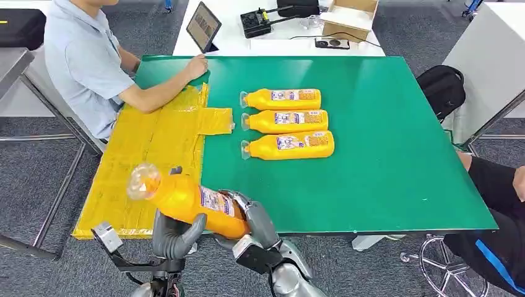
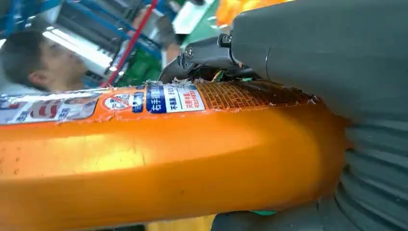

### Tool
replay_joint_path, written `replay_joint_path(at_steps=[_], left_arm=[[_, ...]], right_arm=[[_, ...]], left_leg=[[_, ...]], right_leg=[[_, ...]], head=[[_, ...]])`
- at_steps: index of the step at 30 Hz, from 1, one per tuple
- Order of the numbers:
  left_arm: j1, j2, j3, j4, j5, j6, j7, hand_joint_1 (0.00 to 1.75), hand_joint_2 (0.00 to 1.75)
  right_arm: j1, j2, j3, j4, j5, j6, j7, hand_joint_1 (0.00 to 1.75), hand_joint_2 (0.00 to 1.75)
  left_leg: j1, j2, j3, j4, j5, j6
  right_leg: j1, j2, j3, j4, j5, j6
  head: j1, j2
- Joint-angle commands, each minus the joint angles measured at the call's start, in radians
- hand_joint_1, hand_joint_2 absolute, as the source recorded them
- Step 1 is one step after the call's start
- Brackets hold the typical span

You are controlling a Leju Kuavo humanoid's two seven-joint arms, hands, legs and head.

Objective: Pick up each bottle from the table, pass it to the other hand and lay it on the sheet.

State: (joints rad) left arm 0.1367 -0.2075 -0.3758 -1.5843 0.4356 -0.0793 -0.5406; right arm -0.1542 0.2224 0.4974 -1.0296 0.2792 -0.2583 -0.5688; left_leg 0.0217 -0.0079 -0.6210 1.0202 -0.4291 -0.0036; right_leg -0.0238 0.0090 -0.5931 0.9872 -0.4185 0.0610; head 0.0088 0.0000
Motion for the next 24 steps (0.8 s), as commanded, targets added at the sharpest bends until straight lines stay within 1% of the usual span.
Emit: replay_joint_path(at_steps=[1,3,6,7,10,12,13,14,15,16,18,20,21,23,24], left_arm=[[-0.018,0.006,0.013,0.020,-0.033,0.004,-0.023,0.00,1.75],[-0.023,0.006,0.011,0.022,-0.041,0.007,-0.025,0.00,1.75],[-0.032,0.015,-0.012,0.042,-0.096,0.023,-0.006,0.00,1.75],[-0.037,0.016,-0.021,0.057,-0.106,0.024,0.002,0.00,1.75],[-0.050,0.022,-0.056,0.094,-0.136,0.010,0.020,0.00,1.75],[-0.052,0.024,-0.068,0.113,-0.150,0.011,0.022,0.00,1.75],[-0.051,0.027,-0.074,0.119,-0.156,0.012,0.021,0.00,1.75],[-0.048,0.028,-0.076,0.121,-0.159,0.013,0.019,0.00,1.75],[-0.048,0.029,-0.078,0.125,-0.162,0.014,0.017,0.00,1.75],[-0.048,0.029,-0.079,0.127,-0.163,0.013,0.017,0.00,1.75],[-0.048,0.029,-0.079,0.127,-0.163,0.013,0.017,0.00,1.75],[-0.048,0.029,-0.079,0.127,-0.163,0.013,0.017,0.00,1.75],[-0.053,0.036,-0.088,0.127,-0.169,0.004,0.019,0.00,1.75],[-0.060,0.044,-0.110,0.142,-0.167,-0.032,0.032,0.00,1.75],[-0.061,0.042,-0.111,0.152,-0.140,-0.060,0.049,0.00,1.75]], right_arm=[[0.005,-0.010,-0.050,0.041,0.033,0.014,0.035,1.75,1.75],[0.004,-0.006,-0.037,0.059,0.050,0.008,0.038,1.75,1.75],[-0.004,-0.005,-0.022,0.070,0.074,-0.009,0.026,1.75,1.75],[-0.007,-0.003,-0.018,0.068,0.073,-0.002,0.025,1.75,1.75],[-0.024,0.000,-0.004,0.072,0.090,-0.010,0.025,1.75,1.75],[-0.031,-0.001,0.002,0.077,0.096,-0.008,0.025,1.75,1.75],[-0.032,-0.002,0.005,0.077,0.097,-0.005,0.024,1.75,1.75],[-0.032,-0.003,0.006,0.075,0.097,-0.005,0.023,1.75,1.75],[-0.032,-0.004,0.008,0.074,0.097,-0.001,0.023,1.75,1.75],[-0.031,-0.003,0.010,0.071,0.097,0.002,0.024,1.75,1.75],[-0.031,-0.003,0.010,0.071,0.097,0.002,0.024,1.75,1.75],[-0.031,-0.003,0.010,0.071,0.097,0.002,0.024,1.75,1.75],[-0.030,-0.003,0.017,0.066,0.103,0.002,0.017,1.75,1.75],[-0.035,-0.001,0.027,0.071,0.102,0.006,0.006,1.75,1.75],[-0.039,0.001,0.031,0.077,0.098,0.013,0.005,1.75,1.75]], left_leg=[[0.000,0.000,0.002,-0.001,0.000,0.001],[0.000,0.001,0.005,-0.001,-0.001,0.001],[0.000,0.000,0.003,-0.001,-0.001,0.001],[0.000,0.000,0.005,-0.002,-0.001,0.001],[0.000,0.000,0.003,-0.001,0.000,0.001],[0.000,0.001,0.007,-0.002,-0.001,0.002],[0.000,0.000,0.003,-0.001,0.000,0.001],[0.000,0.001,0.006,-0.002,-0.001,0.001],[0.000,0.000,0.004,-0.002,0.000,0.001],[0.000,0.001,0.006,-0.002,-0.001,0.001],[0.000,0.000,0.003,-0.001,0.000,0.001],[0.000,0.001,0.004,-0.002,-0.001,0.001],[0.000,0.001,0.006,-0.002,-0.001,0.001],[0.000,0.000,0.002,-0.001,0.000,0.001],[0.000,0.001,0.005,-0.002,-0.001,0.001]], right_leg=[[0.000,-0.001,0.002,-0.001,0.000,-0.002],[0.001,-0.001,0.005,-0.002,-0.001,-0.003],[0.000,-0.001,0.003,-0.001,-0.001,-0.002],[0.001,-0.002,0.005,-0.002,-0.001,-0.003],[0.000,-0.001,0.003,-0.001,0.000,-0.002],[0.001,-0.001,0.007,-0.002,-0.001,-0.004],[0.000,-0.001,0.003,-0.001,0.000,-0.002],[0.001,-0.001,0.006,-0.002,-0.001,-0.003],[0.000,-0.001,0.004,-0.002,-0.001,-0.002],[0.001,-0.001,0.006,-0.002,-0.001,-0.003],[0.000,-0.001,0.003,-0.001,0.000,-0.002],[0.000,-0.001,0.004,-0.001,-0.001,-0.003],[0.001,-0.001,0.006,-0.002,-0.001,-0.003],[0.000,-0.001,0.002,-0.001,0.000,-0.002],[0.001,-0.001,0.005,-0.002,-0.001,-0.003]], head=[[0.000,0.000],[0.000,0.000],[-0.001,0.000],[-0.001,0.000],[-0.001,0.000],[-0.001,0.000],[-0.001,0.000],[-0.001,0.000],[-0.001,0.000],[-0.001,0.000],[-0.001,0.000],[-0.001,0.000],[-0.001,0.000],[-0.001,0.000],[-0.001,0.000]])
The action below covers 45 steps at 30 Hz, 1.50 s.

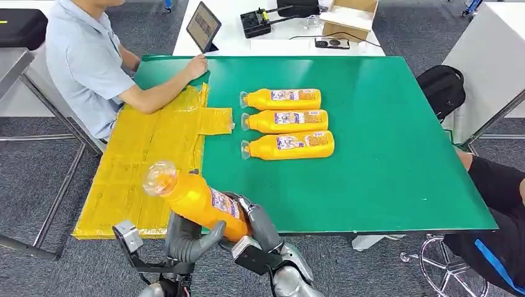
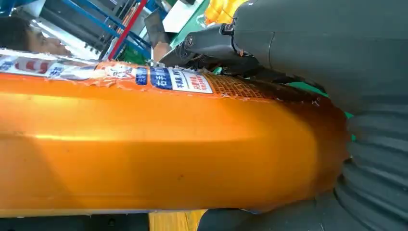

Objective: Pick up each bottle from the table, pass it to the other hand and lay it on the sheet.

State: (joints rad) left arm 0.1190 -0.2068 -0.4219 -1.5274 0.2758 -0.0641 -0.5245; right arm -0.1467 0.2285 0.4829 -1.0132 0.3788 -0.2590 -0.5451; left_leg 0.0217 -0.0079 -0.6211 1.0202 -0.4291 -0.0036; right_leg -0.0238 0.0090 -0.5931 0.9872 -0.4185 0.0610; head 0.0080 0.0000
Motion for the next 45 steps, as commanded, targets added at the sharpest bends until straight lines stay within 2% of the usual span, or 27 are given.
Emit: replay_joint_path(at_steps=[1,7,8,9,10,17,20,21,22,23,24,26,34,35,39,41,45], left_arm=[[-0.043,0.038,-0.063,0.103,0.030,-0.081,0.036,0.00,1.75],[-0.053,0.025,-0.032,0.088,0.038,-0.063,0.038,0.02,1.75],[-0.054,0.022,-0.022,0.081,0.052,-0.067,0.050,1.50,1.75],[-0.054,0.019,-0.013,0.077,0.067,-0.072,0.060,1.69,1.75],[-0.055,0.017,-0.005,0.072,0.079,-0.079,0.065,1.75,1.75],[-0.057,0.015,0.004,0.075,0.091,-0.104,0.070,1.75,1.75],[-0.063,0.009,0.016,0.083,0.091,-0.104,0.068,1.75,1.75],[-0.064,0.007,0.021,0.083,0.092,-0.102,0.068,1.75,1.75],[-0.065,0.004,0.026,0.083,0.092,-0.103,0.067,1.75,1.75],[-0.066,0.001,0.034,0.080,0.094,-0.103,0.066,1.75,1.75],[-0.066,0.001,0.034,0.080,0.094,-0.103,0.066,1.75,1.75],[-0.069,0.002,0.044,0.077,0.125,-0.143,0.077,1.75,1.75],[-0.068,0.004,0.042,0.076,0.128,-0.151,0.077,1.75,1.75],[-0.068,0.003,0.046,0.076,0.133,-0.166,0.077,1.75,1.75],[-0.086,0.005,0.090,0.070,0.103,-0.134,0.075,1.75,1.75],[-0.108,0.019,0.131,0.082,0.082,-0.106,0.083,1.75,1.75],[-0.156,0.040,0.225,0.125,0.048,-0.037,0.096,1.75,1.75]], right_arm=[[-0.049,-0.002,0.048,0.066,-0.002,0.015,-0.018,1.75,1.75],[-0.037,0.017,0.081,0.131,0.006,0.026,-0.011,1.73,1.75],[-0.038,0.021,0.092,0.153,0.009,0.025,-0.013,1.73,1.75],[-0.037,0.023,0.100,0.169,0.009,0.027,-0.014,1.71,1.75],[-0.037,0.025,0.112,0.188,0.014,0.024,-0.018,1.68,1.75],[-0.049,0.029,0.135,0.212,0.030,0.028,-0.019,1.69,1.75],[-0.054,0.030,0.152,0.216,0.039,0.046,-0.008,1.62,1.75],[-0.054,0.032,0.157,0.220,0.041,0.051,-0.007,1.54,1.75],[-0.057,0.030,0.164,0.226,0.042,0.062,-0.003,1.19,1.75],[-0.061,0.028,0.178,0.238,0.047,0.081,0.009,0.26,1.75],[-0.061,0.028,0.178,0.238,0.047,0.081,0.009,0.00,1.75],[-0.063,0.027,0.184,0.245,0.054,0.072,-0.004,0.00,1.75],[-0.064,0.027,0.183,0.241,0.054,0.070,-0.008,0.00,1.75],[-0.060,0.025,0.178,0.229,0.061,0.046,-0.022,0.00,0.00],[-0.025,0.018,0.139,0.138,0.049,-0.093,-0.148,0.00,0.00],[0.003,0.003,0.132,0.046,0.020,-0.135,-0.153,0.00,0.00],[0.034,-0.044,0.173,-0.158,-0.108,-0.312,-0.153,0.00,0.00]], left_leg=[[0.000,0.001,0.004,-0.002,-0.001,0.001],[0.000,0.001,0.004,-0.001,-0.001,0.001],[0.000,0.001,0.006,-0.002,-0.001,0.001],[0.000,0.000,0.004,-0.002,-0.001,0.001],[0.000,0.000,0.003,-0.001,-0.001,0.001],[0.000,0.000,0.005,-0.001,-0.001,0.001],[0.000,-0.001,0.004,-0.001,-0.001,0.001],[0.000,-0.001,0.003,-0.001,-0.001,0.001],[0.000,-0.001,0.005,-0.001,-0.001,0.001],[0.000,-0.001,0.004,-0.001,-0.001,0.001],[0.000,-0.001,0.002,-0.001,0.000,0.001],[0.001,-0.002,0.003,-0.001,0.000,0.001],[0.000,-0.001,0.004,-0.001,-0.001,0.001],[0.001,-0.001,0.003,-0.001,0.000,0.001],[0.000,-0.001,0.002,-0.001,0.000,0.001],[0.001,-0.002,0.002,-0.001,0.000,0.001],[0.000,0.000,0.001,-0.001,0.000,0.001]], right_leg=[[0.000,0.000,0.004,-0.001,0.000,-0.003],[0.001,0.000,0.003,-0.001,-0.001,-0.003],[0.001,-0.001,0.006,-0.002,-0.001,-0.004],[0.001,-0.001,0.004,-0.002,-0.001,-0.003],[0.001,-0.001,0.003,-0.001,0.000,-0.002],[0.001,-0.002,0.005,-0.002,-0.001,-0.003],[0.001,-0.003,0.004,-0.001,-0.001,-0.003],[0.001,-0.002,0.003,-0.001,-0.001,-0.002],[0.001,-0.002,0.005,-0.002,-0.001,-0.003],[0.001,-0.002,0.004,-0.001,-0.001,-0.003],[0.001,-0.002,0.002,-0.001,-0.001,-0.002],[0.001,-0.003,0.003,-0.001,-0.001,-0.002],[0.001,-0.004,0.004,-0.002,-0.002,-0.003],[0.001,-0.003,0.003,-0.001,-0.001,-0.002],[0.001,-0.004,0.002,-0.001,-0.001,-0.002],[0.001,-0.005,0.003,-0.001,-0.002,-0.003],[0.001,-0.002,0.001,-0.001,0.000,-0.002]], head=[[0.000,0.000],[0.000,0.000],[0.000,0.000],[0.000,0.000],[0.000,0.000],[0.000,0.000],[0.000,0.000],[0.000,0.000],[0.000,0.000],[0.000,0.000],[0.000,0.000],[0.000,0.000],[0.000,0.000],[0.000,0.000],[0.000,0.000],[0.000,0.000],[0.001,0.000]])
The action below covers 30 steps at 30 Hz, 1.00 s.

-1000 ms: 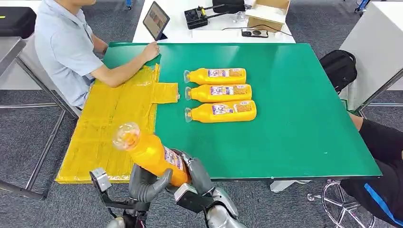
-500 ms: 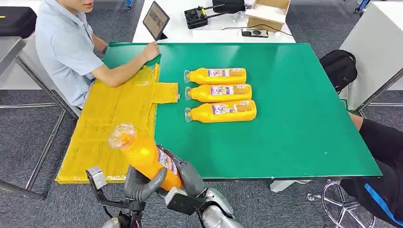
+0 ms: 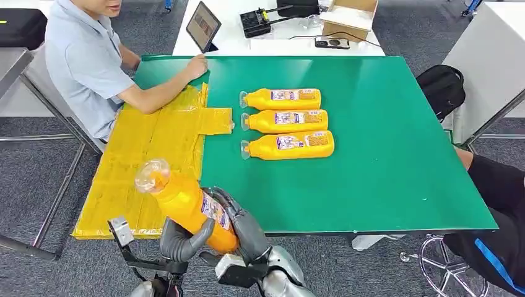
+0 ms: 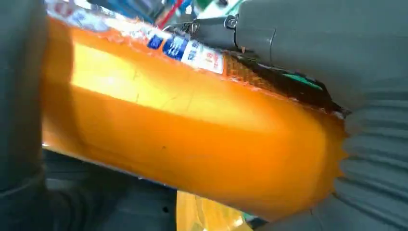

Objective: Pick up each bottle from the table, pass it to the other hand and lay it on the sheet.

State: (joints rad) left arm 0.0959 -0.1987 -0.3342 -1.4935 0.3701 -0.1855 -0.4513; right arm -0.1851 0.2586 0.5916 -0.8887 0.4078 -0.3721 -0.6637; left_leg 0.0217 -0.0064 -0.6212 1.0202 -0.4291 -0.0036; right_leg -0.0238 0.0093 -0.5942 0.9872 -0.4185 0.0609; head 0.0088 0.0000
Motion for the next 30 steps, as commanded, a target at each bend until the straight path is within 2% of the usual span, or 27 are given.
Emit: replay_joint_path(at_steps=[1,3,7,11,15,20,23,26,28,30], left_arm=[[-0.141,0.037,0.150,0.098,-0.046,0.087,0.023,1.75,1.75],[-0.177,0.045,0.203,0.131,-0.076,0.144,0.038,1.75,1.75],[-0.250,0.065,0.230,0.168,-0.262,0.324,0.008,1.75,1.75],[-0.301,0.071,0.222,0.204,-0.375,0.414,0.011,1.75,1.75],[-0.386,0.120,0.161,0.312,-0.705,0.575,0.060,1.75,1.75],[-0.395,0.124,0.154,0.331,-0.740,0.587,0.069,1.75,1.75],[-0.469,0.160,0.100,0.447,-0.983,0.591,0.171,1.75,1.75],[-0.594,0.171,0.074,0.637,-1.188,0.593,0.232,1.75,1.75],[-0.630,0.173,0.068,0.690,-1.244,0.599,0.250,1.75,1.75],[-0.630,0.173,0.068,0.690,-1.244,0.599,0.250,1.75,1.75]], right_arm=[[0.073,-0.080,0.068,-0.294,-0.146,-0.213,-0.034,0.00,0.00],[0.086,-0.110,0.083,-0.428,-0.198,-0.326,-0.034,0.00,0.00],[0.151,-0.067,-0.048,-0.635,-0.148,-0.326,-0.034,0.00,0.00],[0.161,-0.046,-0.094,-0.700,-0.141,-0.326,-0.034,0.00,0.00],[0.158,-0.036,-0.123,-0.712,-0.155,-0.326,-0.034,0.00,0.00],[0.156,-0.038,-0.118,-0.709,-0.161,-0.326,-0.034,0.00,0.00],[0.145,-0.055,-0.079,-0.691,-0.214,-0.326,-0.034,0.00,0.00],[0.143,-0.068,-0.035,-0.679,-0.222,-0.326,-0.034,0.00,0.00],[0.144,-0.069,-0.027,-0.676,-0.211,-0.326,-0.034,0.00,0.00],[0.144,-0.069,-0.027,-0.676,-0.211,-0.326,-0.034,0.00,0.00]], left_leg=[[0.000,-0.001,0.003,-0.001,0.000,0.001],[0.000,-0.001,0.001,-0.001,0.000,0.001],[0.000,-0.003,0.001,0.000,0.000,0.001],[0.000,-0.002,0.002,-0.001,0.000,0.001],[0.000,-0.003,0.002,0.000,0.001,0.001],[0.000,-0.003,0.004,-0.001,0.000,0.001],[0.000,-0.001,0.005,-0.002,0.000,0.001],[0.000,-0.004,0.004,-0.001,0.001,0.001],[0.001,-0.006,0.003,-0.001,0.002,0.000],[0.001,-0.003,0.004,-0.001,0.001,0.001]], right_leg=[[0.001,-0.002,0.003,0.000,-0.001,-0.003],[0.000,-0.002,0.001,0.000,0.000,-0.002],[0.001,-0.004,0.002,0.001,-0.001,-0.003],[0.000,-0.003,0.003,0.000,-0.001,-0.002],[0.001,-0.004,0.004,0.000,-0.001,-0.003],[0.001,-0.004,0.005,-0.001,-0.001,-0.004],[0.001,-0.003,0.006,-0.001,-0.001,-0.004],[0.001,-0.005,0.005,-0.001,-0.001,-0.003],[0.001,-0.006,0.005,0.000,-0.001,-0.003],[0.001,-0.003,0.005,-0.001,0.000,-0.003]], head=[[-0.001,0.000],[0.000,0.000],[-0.001,0.000],[-0.001,0.000],[-0.001,0.000],[-0.001,0.000],[0.000,0.000],[-0.001,0.000],[-0.001,0.000],[-0.001,0.000]])
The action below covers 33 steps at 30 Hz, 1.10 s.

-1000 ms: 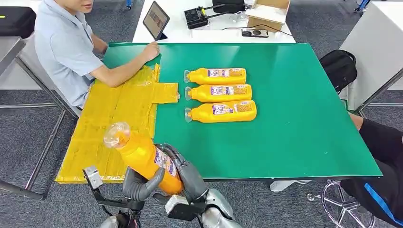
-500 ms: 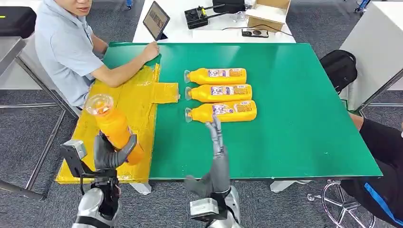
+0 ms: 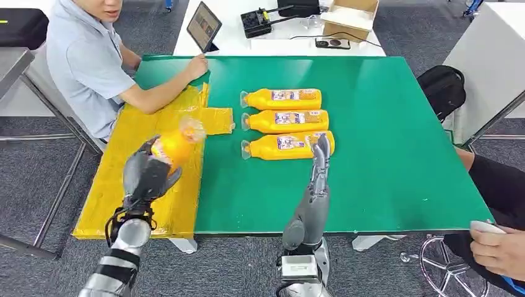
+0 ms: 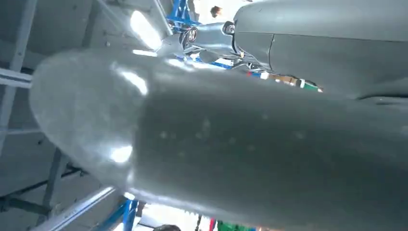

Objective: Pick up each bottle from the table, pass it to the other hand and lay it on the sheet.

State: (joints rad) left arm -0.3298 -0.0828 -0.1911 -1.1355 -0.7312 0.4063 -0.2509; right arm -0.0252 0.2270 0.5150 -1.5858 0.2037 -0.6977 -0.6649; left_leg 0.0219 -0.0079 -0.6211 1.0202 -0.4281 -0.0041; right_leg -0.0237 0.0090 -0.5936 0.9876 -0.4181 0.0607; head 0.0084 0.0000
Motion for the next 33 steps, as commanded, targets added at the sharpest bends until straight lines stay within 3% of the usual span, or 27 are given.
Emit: replay_joint_path(at_steps=[1,9,10,12,26,27,28,30,31,33], left_arm=[[-0.204,0.057,-0.075,0.332,-0.143,0.007,0.050,1.75,1.75],[-0.366,0.074,-0.143,0.586,-0.418,-0.057,0.216,1.75,1.75],[-0.384,0.071,-0.144,0.617,-0.433,-0.076,0.226,1.62,1.75],[-0.405,0.066,-0.143,0.655,-0.446,-0.108,0.238,1.55,1.75],[-0.413,0.066,-0.154,0.697,-0.475,-0.159,0.233,1.50,1.75],[-0.407,0.067,-0.157,0.703,-0.481,-0.163,0.233,0.84,1.75],[-0.405,0.066,-0.158,0.708,-0.484,-0.170,0.233,0.37,1.75],[-0.400,0.059,-0.139,0.721,-0.469,-0.204,0.225,0.21,1.75],[-0.399,0.058,-0.128,0.726,-0.455,-0.231,0.202,0.02,1.75],[-0.396,0.053,-0.091,0.733,-0.405,-0.269,0.162,0.00,1.75]], right_arm=[[-0.016,-0.037,0.049,0.021,-0.007,0.000,-0.033,0.00,0.00],[-0.042,-0.060,0.092,0.073,-0.058,0.000,-0.033,0.00,0.00],[-0.048,-0.064,0.101,0.085,-0.068,0.000,-0.033,0.00,0.00],[-0.052,-0.067,0.106,0.099,-0.078,0.000,-0.033,0.00,0.00],[-0.057,-0.074,0.111,0.115,-0.099,0.004,-0.033,0.00,0.00],[-0.058,-0.076,0.111,0.120,-0.098,0.004,-0.033,0.00,0.00],[-0.058,-0.075,0.110,0.124,-0.102,0.008,-0.033,0.00,0.00],[-0.058,-0.073,0.108,0.131,-0.107,0.020,-0.033,0.00,0.00],[-0.061,-0.072,0.109,0.132,-0.105,0.021,-0.033,0.00,0.00],[-0.063,-0.071,0.106,0.137,-0.108,0.030,-0.033,0.00,0.00]], left_leg=[[0.000,0.000,0.003,-0.001,0.000,0.001],[0.001,0.000,0.002,0.000,0.000,0.001],[0.001,0.000,0.003,0.000,0.000,0.001],[0.001,0.001,0.002,0.000,0.000,0.001],[0.000,0.002,0.003,-0.001,-0.001,0.001],[0.000,0.002,0.002,0.000,0.000,0.001],[0.001,0.002,0.003,0.000,-0.001,0.001],[0.000,0.002,0.002,-0.001,0.000,0.001],[0.000,0.003,0.003,-0.001,-0.001,0.001],[0.000,0.002,0.002,-0.001,0.000,0.001]], right_leg=[[0.001,-0.001,0.003,-0.001,0.000,-0.002],[0.001,-0.001,0.003,0.000,0.000,-0.002],[0.002,-0.002,0.004,-0.001,0.000,-0.002],[0.001,-0.001,0.003,-0.001,0.000,-0.002],[0.001,0.000,0.003,-0.001,0.000,-0.002],[0.001,0.000,0.002,0.000,0.000,-0.001],[0.001,0.000,0.004,-0.001,0.000,-0.003],[0.001,0.000,0.002,0.000,0.000,-0.001],[0.001,0.000,0.003,-0.001,0.000,-0.002],[0.001,0.001,0.002,0.000,0.000,-0.002]], head=[[0.000,0.000],[0.000,0.000],[0.000,0.000],[0.000,0.000],[0.000,0.000],[0.000,0.000],[0.000,0.000],[0.000,0.000],[0.000,0.000],[0.000,0.000]])
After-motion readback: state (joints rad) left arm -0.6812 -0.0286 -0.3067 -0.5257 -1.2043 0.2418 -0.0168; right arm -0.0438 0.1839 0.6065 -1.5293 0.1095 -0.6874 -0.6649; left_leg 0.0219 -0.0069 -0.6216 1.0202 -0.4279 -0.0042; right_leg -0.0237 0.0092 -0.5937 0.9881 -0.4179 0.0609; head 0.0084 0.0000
